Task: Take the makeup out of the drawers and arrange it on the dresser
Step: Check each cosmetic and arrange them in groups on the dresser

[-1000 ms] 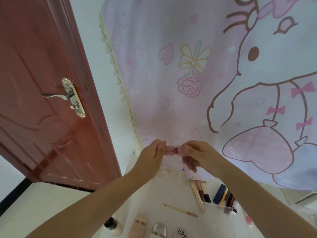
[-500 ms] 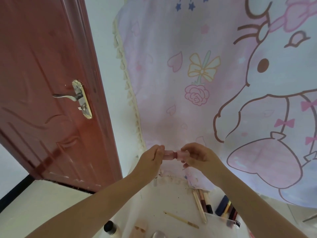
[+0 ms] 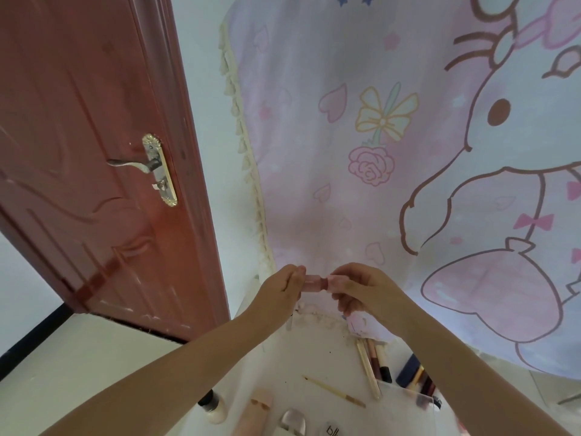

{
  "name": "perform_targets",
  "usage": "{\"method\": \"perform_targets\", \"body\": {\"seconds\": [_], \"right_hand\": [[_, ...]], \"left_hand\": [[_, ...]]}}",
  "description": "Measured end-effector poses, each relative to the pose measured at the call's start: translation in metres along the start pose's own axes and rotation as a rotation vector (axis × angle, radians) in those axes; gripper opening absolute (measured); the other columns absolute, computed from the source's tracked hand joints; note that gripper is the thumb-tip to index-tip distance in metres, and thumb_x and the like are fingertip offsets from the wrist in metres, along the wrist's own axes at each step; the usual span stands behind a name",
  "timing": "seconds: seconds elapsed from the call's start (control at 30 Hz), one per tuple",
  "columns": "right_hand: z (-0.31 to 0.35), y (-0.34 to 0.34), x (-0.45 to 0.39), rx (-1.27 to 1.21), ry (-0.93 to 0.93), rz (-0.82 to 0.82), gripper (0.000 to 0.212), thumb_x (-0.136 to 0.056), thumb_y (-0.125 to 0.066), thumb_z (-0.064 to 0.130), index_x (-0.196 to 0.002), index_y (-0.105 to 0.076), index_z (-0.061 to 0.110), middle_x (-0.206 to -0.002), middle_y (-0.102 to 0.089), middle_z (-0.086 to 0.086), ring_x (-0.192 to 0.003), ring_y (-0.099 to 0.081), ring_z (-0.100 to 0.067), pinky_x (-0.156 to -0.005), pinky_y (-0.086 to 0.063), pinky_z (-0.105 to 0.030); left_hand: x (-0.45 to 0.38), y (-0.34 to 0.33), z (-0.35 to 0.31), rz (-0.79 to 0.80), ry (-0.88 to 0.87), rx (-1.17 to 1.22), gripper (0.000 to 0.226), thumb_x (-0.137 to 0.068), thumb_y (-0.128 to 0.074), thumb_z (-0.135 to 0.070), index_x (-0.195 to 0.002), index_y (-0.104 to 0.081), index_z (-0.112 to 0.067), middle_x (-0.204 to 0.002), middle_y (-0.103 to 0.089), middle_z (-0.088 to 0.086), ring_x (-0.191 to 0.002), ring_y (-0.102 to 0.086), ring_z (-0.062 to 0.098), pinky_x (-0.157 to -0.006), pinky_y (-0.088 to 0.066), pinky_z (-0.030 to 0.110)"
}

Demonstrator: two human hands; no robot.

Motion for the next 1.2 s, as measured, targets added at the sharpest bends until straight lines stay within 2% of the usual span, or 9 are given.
{"method": "perform_targets", "body": {"seconds": [0.1, 0.3, 0.4, 0.53, 0.63, 0.7, 0.83, 1.0, 1.2], "right_hand": [[-0.001, -0.001, 0.000, 0.136, 0.010, -0.027, 0.005, -0.081, -0.064, 0.015, -0.080, -0.062, 0.019, -0.056, -0.065, 0.006, -0.049, -0.061, -0.006, -0.050, -0.051, -0.014], [-0.020, -0.011, -0.007, 0.441, 0.055, 0.022, 0.014, -0.081, -0.064, 0.025, -0.081, -0.056, 0.036, -0.067, -0.065, 0.007, -0.055, -0.062, 0.001, -0.058, -0.052, -0.012], [-0.034, -0.016, -0.016, 0.431, 0.016, 0.032, 0.009, -0.081, -0.064, 0.024, -0.089, -0.062, 0.025, -0.069, -0.065, 0.003, -0.059, -0.061, -0.008, -0.067, -0.052, -0.019], [-0.050, -0.029, -0.036, 0.701, 0.065, -0.022, 0.016, -0.084, -0.062, 0.023, -0.098, -0.063, 0.015, -0.073, -0.059, 0.010, -0.061, -0.053, 0.002, -0.059, -0.038, 0.002], [-0.066, -0.047, -0.054, 0.957, 0.106, 0.037, 0.005, -0.086, -0.055, 0.018, -0.085, -0.060, 0.017, -0.077, -0.053, 0.004, -0.074, -0.050, -0.011, -0.067, -0.029, 0.002], [-0.083, -0.062, -0.067, 1.048, 0.077, 0.106, 0.013, -0.086, -0.050, 0.018, -0.073, -0.052, 0.018, -0.077, -0.049, 0.001, -0.082, -0.053, -0.021, -0.065, -0.031, -0.012], [-0.118, -0.090, -0.088, 1.262, 0.027, 0.221, 0.016, -0.090, -0.042, 0.021, -0.094, -0.054, 0.012, -0.100, -0.056, -0.006, -0.098, -0.054, -0.024, -0.076, -0.040, -0.029], [-0.138, -0.114, -0.107, 1.366, -0.023, 0.337, 0.023, -0.092, -0.035, 0.019, -0.102, -0.051, 0.005, -0.110, -0.054, -0.012, -0.095, -0.057, -0.028, -0.072, -0.045, -0.034], [-0.146, -0.121, -0.121, 1.452, -0.063, 0.318, 0.025, -0.093, -0.035, 0.021, -0.102, -0.052, 0.005, -0.104, -0.054, -0.012, -0.089, -0.059, -0.029, -0.062, -0.041, -0.030]], "left_hand": [[0.002, 0.004, 0.005, 0.160, 0.014, -0.083, 0.026, -0.097, -0.034, -0.022, -0.073, -0.043, -0.022, -0.052, -0.043, -0.001, -0.038, -0.040, -0.002, -0.043, -0.030, 0.008], [0.008, 0.016, 0.032, 0.363, 0.296, 0.041, 0.016, -0.093, -0.046, -0.033, -0.090, -0.052, -0.018, -0.080, -0.061, -0.003, -0.061, -0.059, 0.007, -0.053, -0.046, 0.015], [0.007, 0.025, 0.048, 0.359, 0.418, 0.145, 0.015, -0.096, -0.039, -0.027, -0.090, -0.051, -0.021, -0.091, -0.059, 0.001, -0.063, -0.063, 0.006, -0.055, -0.049, 0.014], [-0.002, 0.045, 0.082, 0.166, 0.500, -0.020, 0.012, -0.095, -0.041, -0.025, -0.097, -0.050, -0.017, -0.102, -0.055, 0.003, -0.079, -0.058, 0.015, -0.063, -0.045, 0.021], [-0.002, 0.067, 0.117, 0.092, 0.465, -0.316, 0.023, -0.095, -0.039, -0.023, -0.107, -0.052, -0.007, -0.098, -0.052, 0.004, -0.087, -0.052, 0.018, -0.062, -0.037, 0.020], [0.003, 0.079, 0.141, 0.108, 0.467, -0.448, 0.021, -0.096, -0.038, -0.020, -0.100, -0.052, -0.006, -0.093, -0.049, 0.004, -0.088, -0.050, 0.021, -0.060, -0.034, 0.021], [0.015, 0.089, 0.188, 0.241, 0.513, -0.696, 0.028, -0.096, -0.036, -0.023, -0.112, -0.052, -0.006, -0.121, -0.055, 0.009, -0.112, -0.050, 0.024, -0.087, -0.038, 0.028], [0.026, 0.085, 0.225, 0.416, 0.406, -0.833, 0.039, -0.098, -0.034, -0.021, -0.135, -0.036, -0.012, -0.147, -0.031, 0.004, -0.134, -0.031, 0.020, -0.106, -0.029, 0.031], [0.032, 0.078, 0.254, 0.591, 0.161, -1.011, 0.055, -0.099, -0.029, -0.027, -0.145, -0.006, -0.006, -0.155, 0.002, 0.008, -0.144, 0.003, 0.020, -0.112, 0.001, 0.023]]}}
Point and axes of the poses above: each hand's wrist, its own x-axis away from the middle knuckle, its own y-axis out of the back of the hand, z = x × y, the point moved 1 cm from there along -x, towards the middle knuckle
